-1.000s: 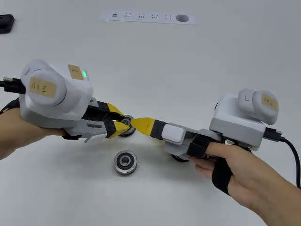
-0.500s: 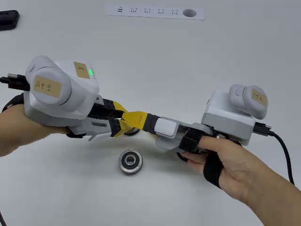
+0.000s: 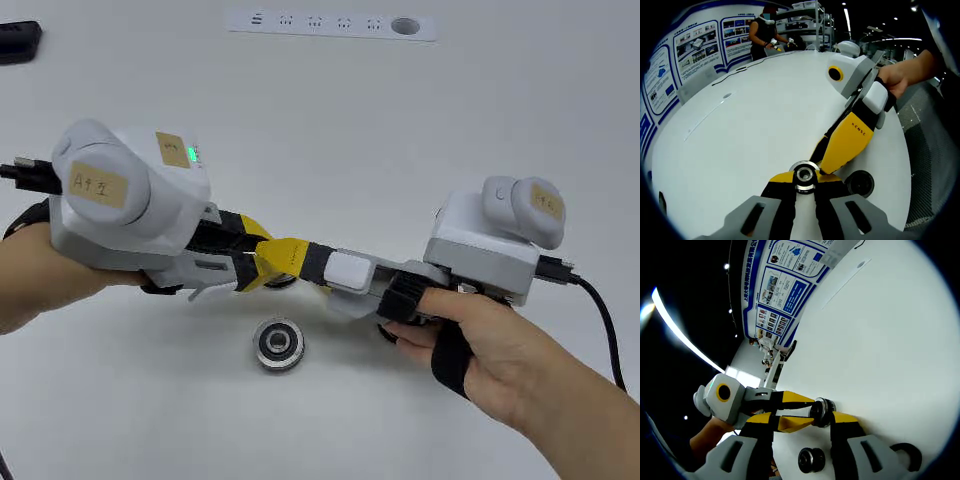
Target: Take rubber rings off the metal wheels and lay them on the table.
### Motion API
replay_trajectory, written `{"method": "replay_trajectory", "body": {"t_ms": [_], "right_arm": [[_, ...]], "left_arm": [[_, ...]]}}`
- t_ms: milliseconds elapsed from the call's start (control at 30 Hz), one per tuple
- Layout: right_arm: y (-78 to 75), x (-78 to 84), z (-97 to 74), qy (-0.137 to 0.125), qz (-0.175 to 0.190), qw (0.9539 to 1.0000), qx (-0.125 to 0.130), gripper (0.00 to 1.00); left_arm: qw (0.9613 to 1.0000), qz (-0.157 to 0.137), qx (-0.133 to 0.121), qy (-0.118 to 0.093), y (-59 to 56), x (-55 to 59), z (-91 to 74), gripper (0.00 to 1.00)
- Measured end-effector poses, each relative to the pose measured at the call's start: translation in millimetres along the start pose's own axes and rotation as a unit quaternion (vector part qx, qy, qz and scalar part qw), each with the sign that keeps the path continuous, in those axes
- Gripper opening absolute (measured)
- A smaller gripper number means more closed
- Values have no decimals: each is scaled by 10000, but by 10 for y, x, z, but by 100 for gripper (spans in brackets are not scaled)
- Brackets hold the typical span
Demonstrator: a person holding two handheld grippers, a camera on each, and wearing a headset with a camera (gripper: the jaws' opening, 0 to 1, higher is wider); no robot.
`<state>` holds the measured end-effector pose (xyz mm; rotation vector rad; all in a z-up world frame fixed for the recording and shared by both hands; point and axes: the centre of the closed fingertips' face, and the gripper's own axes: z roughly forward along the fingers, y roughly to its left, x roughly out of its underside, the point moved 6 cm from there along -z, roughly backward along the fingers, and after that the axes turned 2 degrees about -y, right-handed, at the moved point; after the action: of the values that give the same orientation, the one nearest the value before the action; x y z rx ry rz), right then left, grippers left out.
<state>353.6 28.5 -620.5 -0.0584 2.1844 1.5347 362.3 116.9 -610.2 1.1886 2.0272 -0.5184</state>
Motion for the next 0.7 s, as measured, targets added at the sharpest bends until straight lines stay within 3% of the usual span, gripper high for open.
{"method": "replay_trajectory", "body": {"t_ms": [433, 633, 700], "right_arm": [[-12, -14, -36, -64, -31, 10000, -2, 40], [-61, -21, -34, -67, -47, 9999, 114, 31], [-116, -31, -22, -94, 33, 9996, 259, 25]], "left_arm": [[10000, -21, -10, -27, -6, 6, -6, 13], [10000, -35, -14, -37, -10, 8, -8, 13], [10000, -43, -16, -42, -11, 8, -9, 13]]}}
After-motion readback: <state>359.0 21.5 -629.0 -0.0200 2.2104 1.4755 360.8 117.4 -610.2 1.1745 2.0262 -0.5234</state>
